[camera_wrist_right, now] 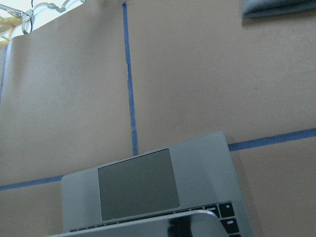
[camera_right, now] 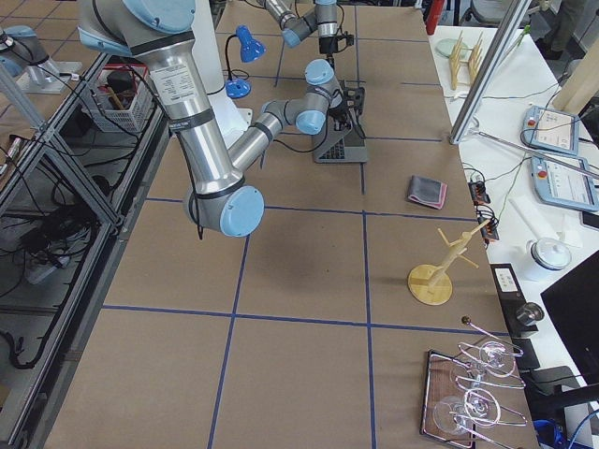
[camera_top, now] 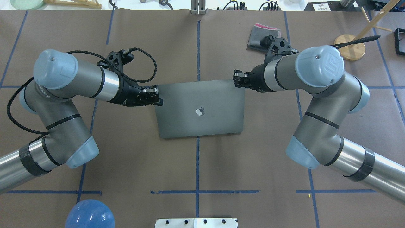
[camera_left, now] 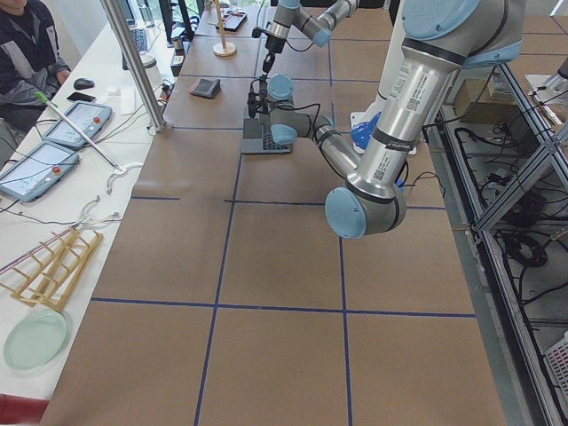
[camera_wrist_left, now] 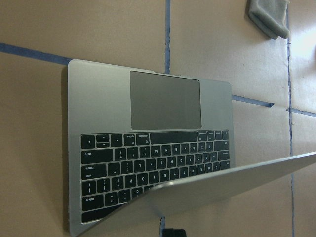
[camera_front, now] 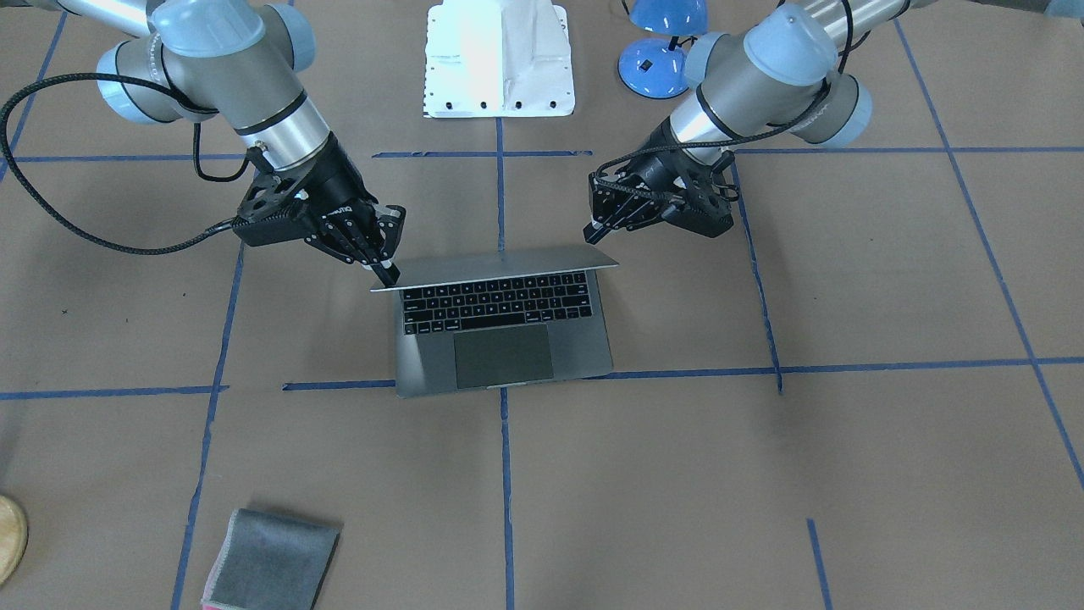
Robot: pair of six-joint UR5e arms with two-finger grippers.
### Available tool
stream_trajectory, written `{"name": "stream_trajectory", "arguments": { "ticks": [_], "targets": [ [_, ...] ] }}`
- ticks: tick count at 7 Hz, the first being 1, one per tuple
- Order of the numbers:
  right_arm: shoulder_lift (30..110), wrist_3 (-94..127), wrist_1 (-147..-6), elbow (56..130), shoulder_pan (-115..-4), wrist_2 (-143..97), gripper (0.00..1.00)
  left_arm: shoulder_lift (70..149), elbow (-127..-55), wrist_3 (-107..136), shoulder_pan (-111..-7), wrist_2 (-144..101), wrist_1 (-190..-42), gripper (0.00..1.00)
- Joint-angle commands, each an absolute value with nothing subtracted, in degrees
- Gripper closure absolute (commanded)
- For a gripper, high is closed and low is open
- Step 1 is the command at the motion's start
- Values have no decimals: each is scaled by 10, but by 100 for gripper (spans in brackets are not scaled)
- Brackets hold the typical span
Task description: Close laptop
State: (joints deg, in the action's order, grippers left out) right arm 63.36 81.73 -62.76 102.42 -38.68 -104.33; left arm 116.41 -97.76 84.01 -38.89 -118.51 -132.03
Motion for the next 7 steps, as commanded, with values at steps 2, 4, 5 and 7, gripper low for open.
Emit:
{"name": "stream_trajectory", "arguments": {
  "ticks": [2,4,5,7],
  "targets": [
    [608,815,-627,968,-395,-1043,100,1186,-911,814,-393,-1153,-1321,100],
    [584,810,-627,906,-395,-1042,100,1236,-827,810,-392,-1136,-1322,100],
    [566,807,-627,867,-394,-1041,100,1246,-798,809,-391,-1136,-1323,100],
    [556,806,-623,823,-386,-1041,98,1248,-767,773,-388,-1114,-1323,100]
  ]
}}
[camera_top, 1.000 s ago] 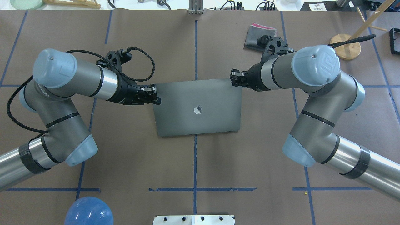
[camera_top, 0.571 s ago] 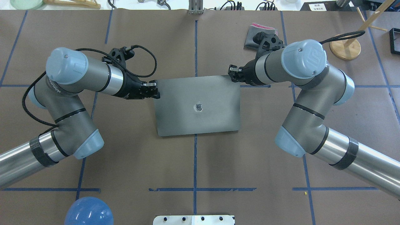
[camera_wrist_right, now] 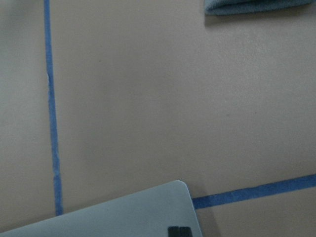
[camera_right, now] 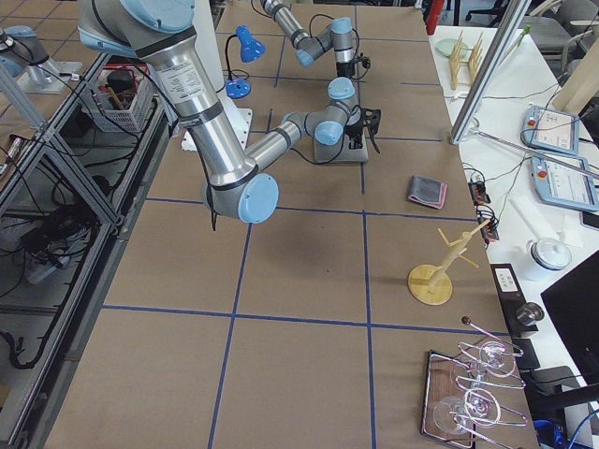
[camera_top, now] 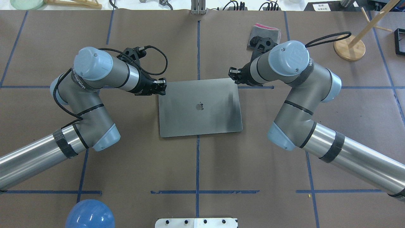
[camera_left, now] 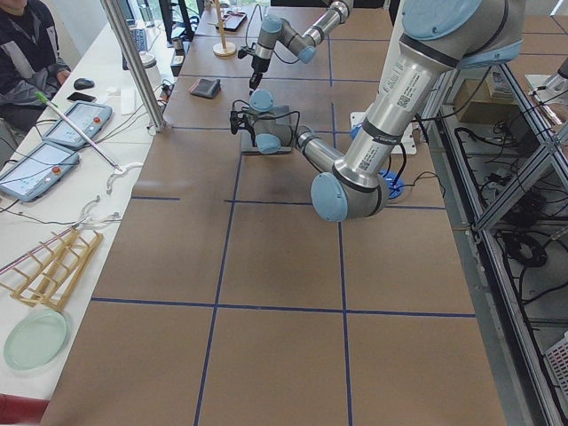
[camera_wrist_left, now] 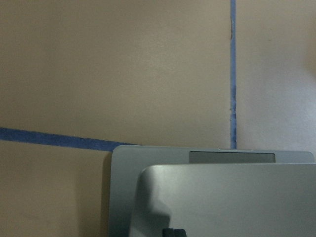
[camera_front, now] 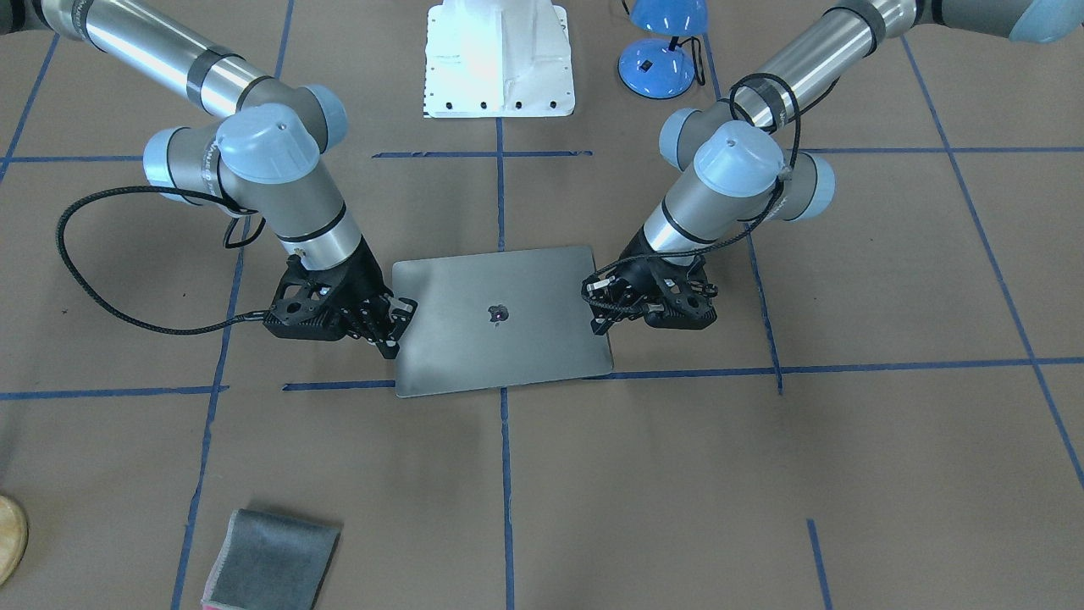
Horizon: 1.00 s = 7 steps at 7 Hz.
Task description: Close laptop
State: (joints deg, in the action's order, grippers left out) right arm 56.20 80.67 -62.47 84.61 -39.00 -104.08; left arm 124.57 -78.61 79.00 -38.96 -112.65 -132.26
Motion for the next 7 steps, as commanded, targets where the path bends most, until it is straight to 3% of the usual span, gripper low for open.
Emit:
{"name": "stream_trajectory", "arguments": {
  "ticks": [1,2,3,4,6,7],
  "targets": [
    [549,809,-623,824,-388,-1041,95,1249,-768,773,-388,-1114,-1324,100],
    [548,811,-629,829,-395,-1048,70,1249,-772,773,-392,-1119,-1321,99],
    [549,809,-641,830,-409,-1055,2,1247,-772,773,-401,-1135,-1310,66],
    [555,797,-673,840,-436,-1106,1,1242,-786,772,-423,-1162,-1273,2],
    [596,665,-761,902,-495,-1160,1,1223,-860,647,-484,-1219,-1087,0],
    [625,574,-813,940,-534,-1177,1,1197,-933,525,-507,-1218,-951,0]
  ]
}}
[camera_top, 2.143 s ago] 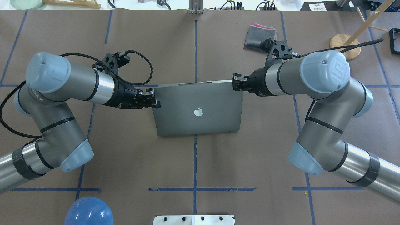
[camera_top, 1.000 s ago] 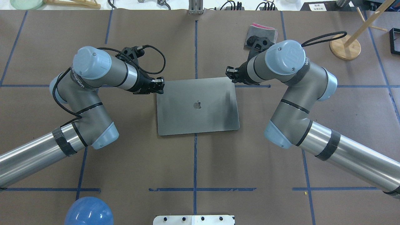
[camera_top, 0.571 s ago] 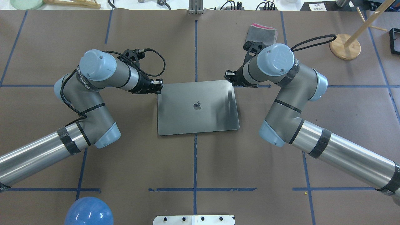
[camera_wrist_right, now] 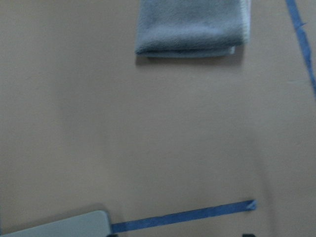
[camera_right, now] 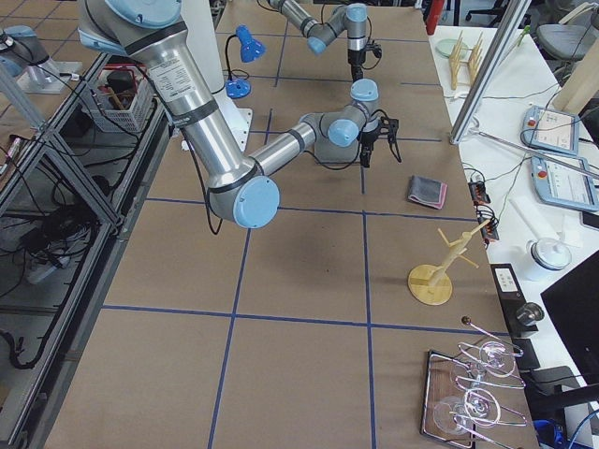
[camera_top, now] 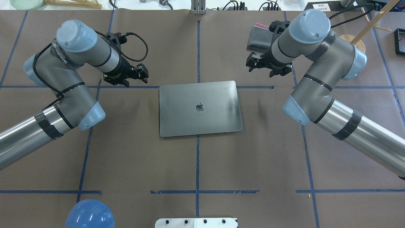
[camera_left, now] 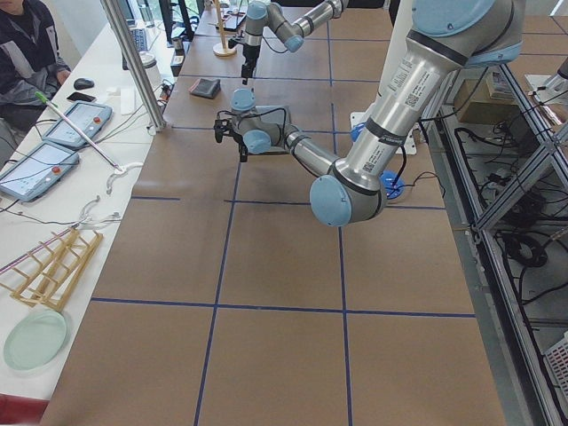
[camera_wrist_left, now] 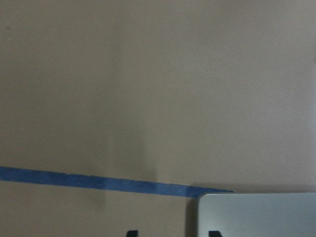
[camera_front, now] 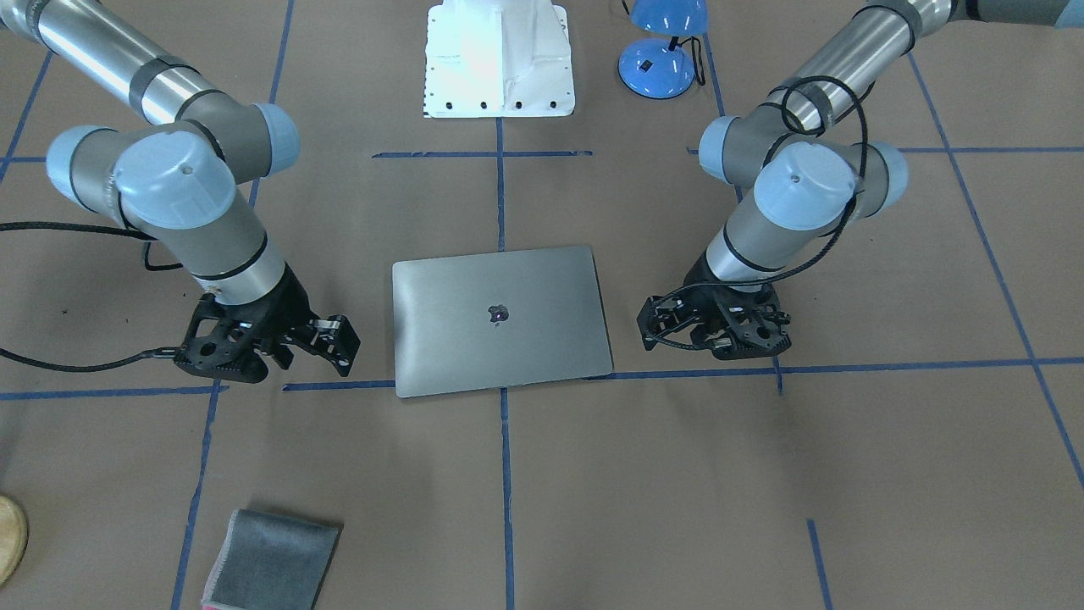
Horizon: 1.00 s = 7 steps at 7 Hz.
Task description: Close laptop
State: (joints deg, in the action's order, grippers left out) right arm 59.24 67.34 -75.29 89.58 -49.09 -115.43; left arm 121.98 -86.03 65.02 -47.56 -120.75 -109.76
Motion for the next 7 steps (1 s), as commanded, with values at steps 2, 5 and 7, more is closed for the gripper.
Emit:
{"name": "stream_trajectory", "arguments": {
  "ticks": [2,5,7],
  "targets": [
    [699,389,-867,975,-633,-1257,1,1123,-1018,289,-595,-1220,-829,0],
    [835,88,-866,971,-790,-1325,1,980,-1000,-9,-774,-1307,-835,0],
    [922,-39,-862,965,-848,-1343,1,903,-993,-30,-870,-1336,-835,0]
  ]
}}
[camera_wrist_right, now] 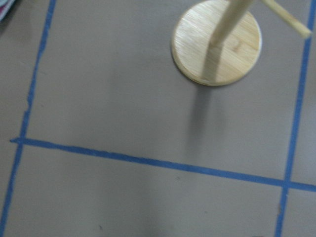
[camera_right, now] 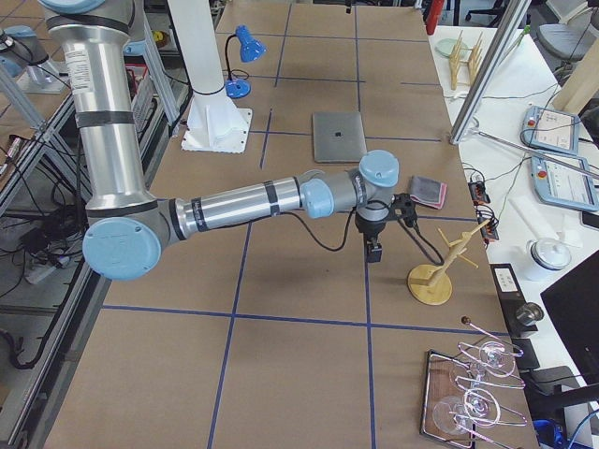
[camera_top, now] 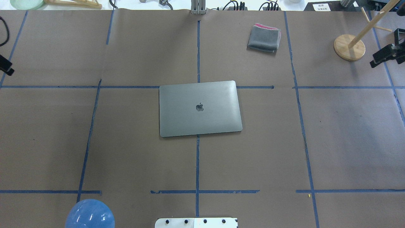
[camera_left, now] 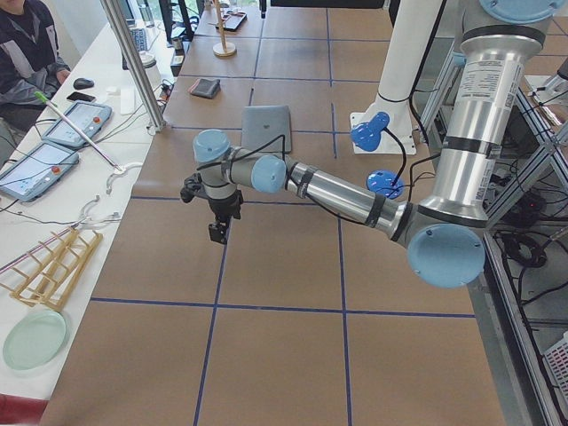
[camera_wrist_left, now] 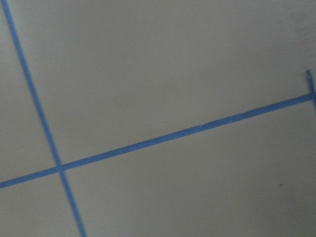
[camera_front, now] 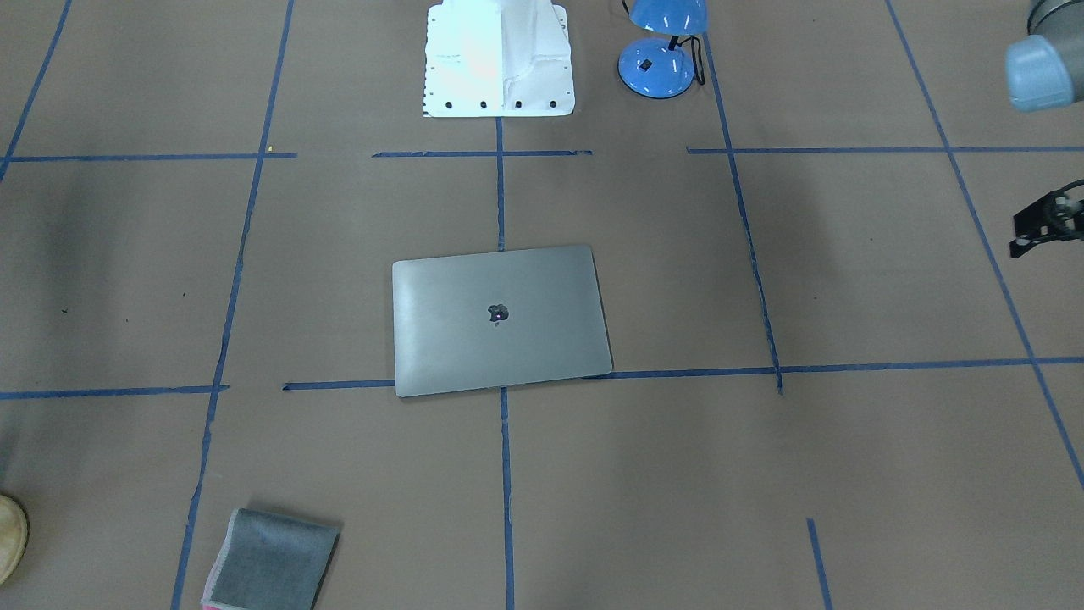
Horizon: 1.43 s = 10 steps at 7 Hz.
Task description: Close laptop
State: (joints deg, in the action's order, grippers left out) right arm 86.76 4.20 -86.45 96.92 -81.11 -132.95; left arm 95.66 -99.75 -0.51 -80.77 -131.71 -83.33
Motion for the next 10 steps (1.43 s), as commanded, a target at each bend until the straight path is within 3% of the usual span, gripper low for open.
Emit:
{"name": "stream_trajectory", "arguments": {
  "ticks": [1,3,10],
  "targets": [
    [945,-41,-861,965,-859,-1351,1,849,-1004,-31,-892,-1335,-838,0],
    [954,-40,-862,964,-884,-1354,1,804,-1030,-30,-899,-1337,-837,0],
    [951,19,-860,967,-901,-1357,0,810,-1042,-30,-893,-1329,-837,0]
  ]
}}
